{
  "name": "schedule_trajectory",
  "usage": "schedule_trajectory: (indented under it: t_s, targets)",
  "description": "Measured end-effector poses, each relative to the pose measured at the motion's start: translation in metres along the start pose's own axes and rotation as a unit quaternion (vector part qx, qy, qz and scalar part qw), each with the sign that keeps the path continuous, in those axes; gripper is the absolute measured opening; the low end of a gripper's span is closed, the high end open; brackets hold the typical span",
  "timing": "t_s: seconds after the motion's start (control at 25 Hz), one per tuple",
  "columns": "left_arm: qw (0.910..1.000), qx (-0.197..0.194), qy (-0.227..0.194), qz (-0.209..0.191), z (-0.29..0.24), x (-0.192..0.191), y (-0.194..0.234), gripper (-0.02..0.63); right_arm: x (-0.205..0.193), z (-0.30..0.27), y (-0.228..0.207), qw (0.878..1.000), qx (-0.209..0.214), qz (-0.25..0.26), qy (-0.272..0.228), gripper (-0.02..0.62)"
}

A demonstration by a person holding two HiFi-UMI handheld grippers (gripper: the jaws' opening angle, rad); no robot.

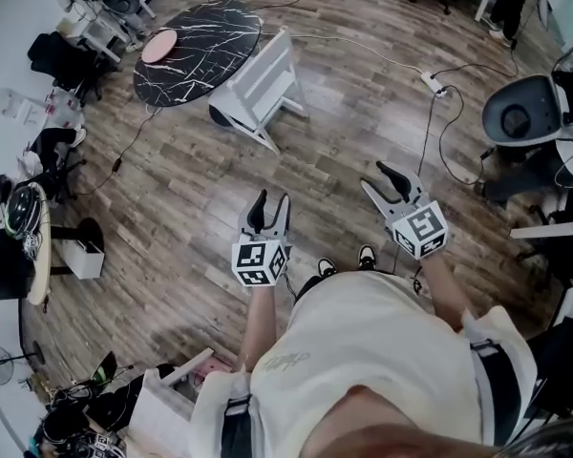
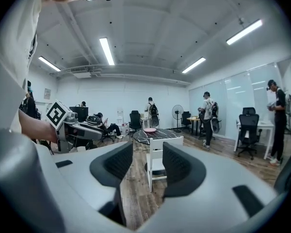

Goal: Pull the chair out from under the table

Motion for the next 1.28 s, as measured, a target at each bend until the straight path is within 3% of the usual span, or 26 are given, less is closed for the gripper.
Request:
schedule_trajectory:
  t_s: [0.28, 0.72, 1.04, 1.28]
  targets:
    - [0.9996, -0.028, -0.004, 0.008, 0.003, 0.000, 0.022, 0.198, -0.001, -0.013, 0.018, 1.000, -0.011, 0.011, 0.016, 0.190]
    - [0.9987, -0.029, 0.029, 0.030, -0.020, -0.018, 0.056, 0.198, -0.012, -0.046, 0.021, 0.999, -0.001, 0.000, 0.046, 0.192]
    - [0.9989, -0.012, 0.044, 0.013, -0.089, -0.002, 0.067, 0.198, -0.026, -0.102, -0.041, 0.999, 0.018, -0.014, 0.042, 0.192]
    - [0.9988, -0.006, 0.048, -0.012, -0.162, 0.026, 0.066, 0.198, -0.016, -0.154, -0.109, 0.999, 0.037, 0.014, 0.025, 0.192]
Point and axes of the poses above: the fingertips, and each gripper's own axes: z backward along the fingers, y to its left, x out of its top, the point moved 2 cm from there along z, backward along the fingers, and after that the axes turned 7 degrees about z, right-handed, at the moved point
